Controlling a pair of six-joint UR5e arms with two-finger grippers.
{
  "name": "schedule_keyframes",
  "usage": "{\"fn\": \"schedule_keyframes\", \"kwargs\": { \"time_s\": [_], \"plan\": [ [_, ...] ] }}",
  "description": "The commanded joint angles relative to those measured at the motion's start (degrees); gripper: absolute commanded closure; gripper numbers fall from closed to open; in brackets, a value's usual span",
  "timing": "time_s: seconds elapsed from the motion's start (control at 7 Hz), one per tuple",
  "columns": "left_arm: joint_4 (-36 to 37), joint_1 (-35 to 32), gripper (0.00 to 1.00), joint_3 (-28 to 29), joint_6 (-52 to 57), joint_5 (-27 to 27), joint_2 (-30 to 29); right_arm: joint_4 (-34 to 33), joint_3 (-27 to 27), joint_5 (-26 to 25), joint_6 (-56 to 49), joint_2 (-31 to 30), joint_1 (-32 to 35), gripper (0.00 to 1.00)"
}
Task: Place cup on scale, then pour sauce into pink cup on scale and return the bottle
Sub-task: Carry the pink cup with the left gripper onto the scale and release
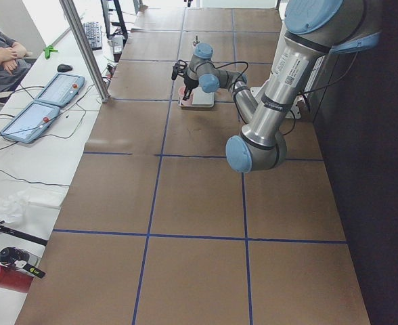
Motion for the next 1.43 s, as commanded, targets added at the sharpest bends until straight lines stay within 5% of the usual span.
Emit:
{"fn": "schedule_keyframes", "kwargs": {
  "time_s": [0.0,0.29,0.71,1.0,1.14,1.29],
  "plan": [
    [0.4,3.1,0.97,2.5,-2.5,1.4,-4.1,0.0,-0.1,-0.1,0.0,-0.1,0.1,0.0],
    [0.3,5.4,0.94,3.8,-2.4,4.6,-4.6,0.0,0.0,0.0,0.0,0.0,0.1,0.0],
    [0.3,5.5,0.75,4.3,-2.1,4.7,-4.7,0.0,0.0,-0.1,0.0,0.0,0.1,0.0],
    [0.1,5.5,0.75,5.2,-1.8,4.7,-4.6,0.0,0.0,-0.1,0.0,0.0,0.1,0.0],
    [0.2,5.5,0.52,4.6,-1.6,4.8,-4.3,0.0,0.0,-0.1,0.0,0.1,0.1,0.0],
    [0.3,5.3,0.01,4.2,0.7,4.6,-4.1,0.0,0.0,-0.1,0.0,0.1,0.1,0.0]
  ]
}}
